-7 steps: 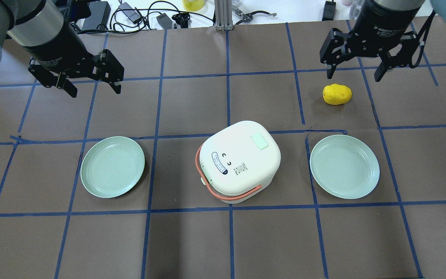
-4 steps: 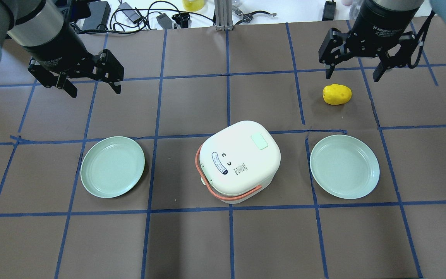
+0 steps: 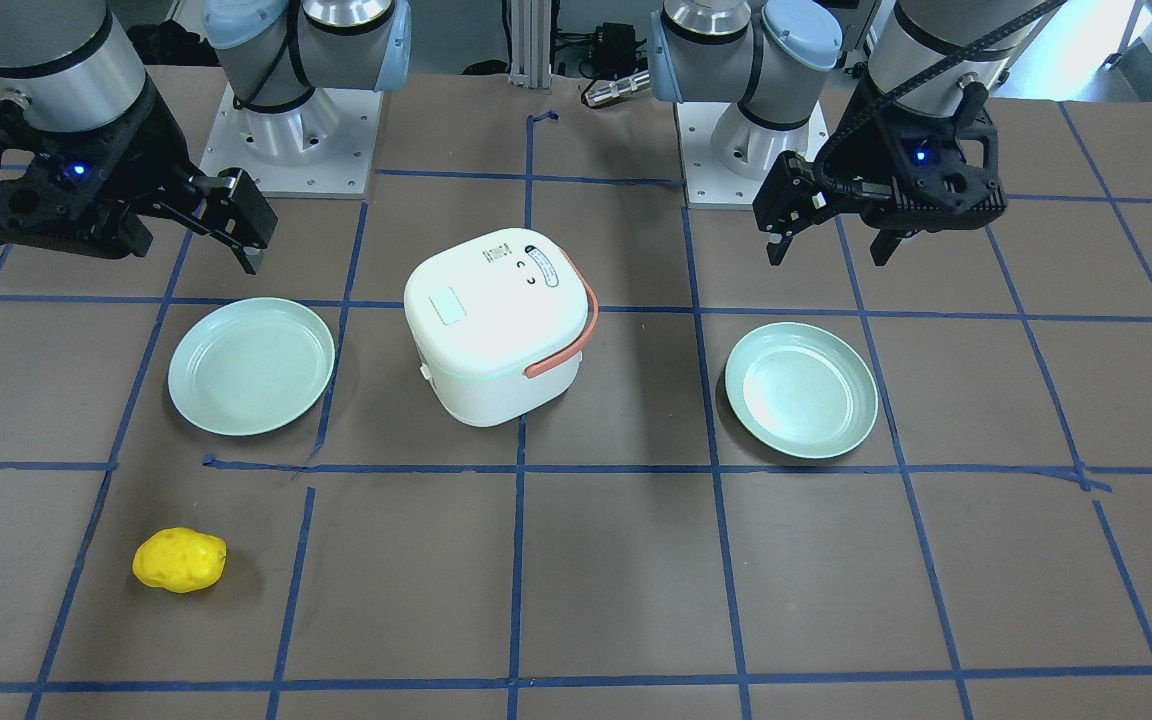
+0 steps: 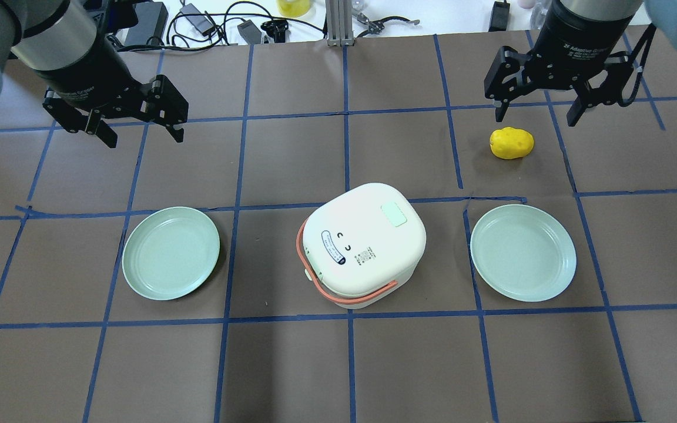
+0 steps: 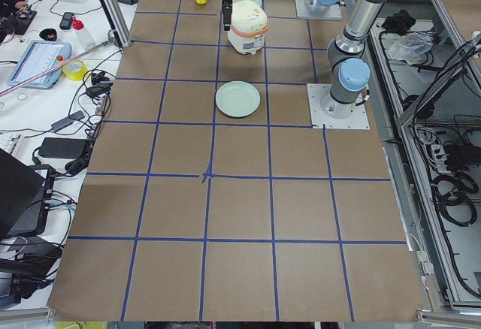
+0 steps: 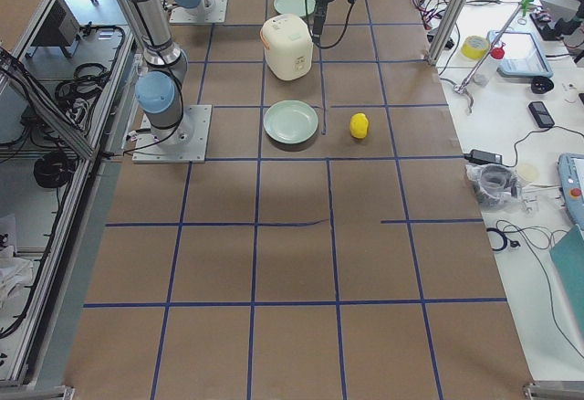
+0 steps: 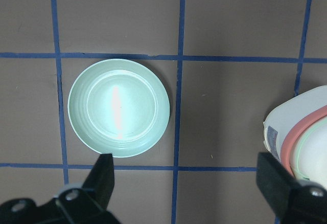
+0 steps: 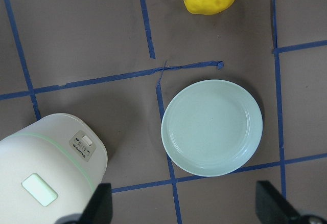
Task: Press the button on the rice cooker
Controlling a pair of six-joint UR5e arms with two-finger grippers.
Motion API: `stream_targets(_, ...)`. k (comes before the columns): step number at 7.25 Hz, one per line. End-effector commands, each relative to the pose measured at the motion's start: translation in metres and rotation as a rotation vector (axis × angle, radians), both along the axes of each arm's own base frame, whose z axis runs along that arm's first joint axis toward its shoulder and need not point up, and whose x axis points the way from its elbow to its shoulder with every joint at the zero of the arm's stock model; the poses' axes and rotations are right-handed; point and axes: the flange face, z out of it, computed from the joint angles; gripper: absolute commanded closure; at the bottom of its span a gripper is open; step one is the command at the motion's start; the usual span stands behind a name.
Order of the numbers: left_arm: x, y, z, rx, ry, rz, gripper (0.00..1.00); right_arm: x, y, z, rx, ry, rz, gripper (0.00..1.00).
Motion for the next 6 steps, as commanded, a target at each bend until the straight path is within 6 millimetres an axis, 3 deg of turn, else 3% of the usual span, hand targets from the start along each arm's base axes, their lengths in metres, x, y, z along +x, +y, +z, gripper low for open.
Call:
stream_targets(1, 0.000, 0.000, 0.000, 0.000, 0.000, 0.001, 0.00, 0.000, -0.001, -0.004, 0.010, -0.002, 0.001, 0.00)
stream_targets(4, 0.000, 0.000, 0.000, 0.000, 0.000, 0.000, 0.00, 0.006, -0.003, -0.010, 0.010, -0.010, 0.006, 0.00)
stream_targets(5, 0.000, 0.000, 0.000, 0.000, 0.000, 0.000, 0.00, 0.022, 0.000, -0.012, 0.008, -0.009, 0.032, 0.00)
stream_targets(6, 0.000, 0.000, 0.000, 0.000, 0.000, 0.000, 0.00, 0.038, -0.001, -0.015, -0.001, -0.011, 0.037, 0.22)
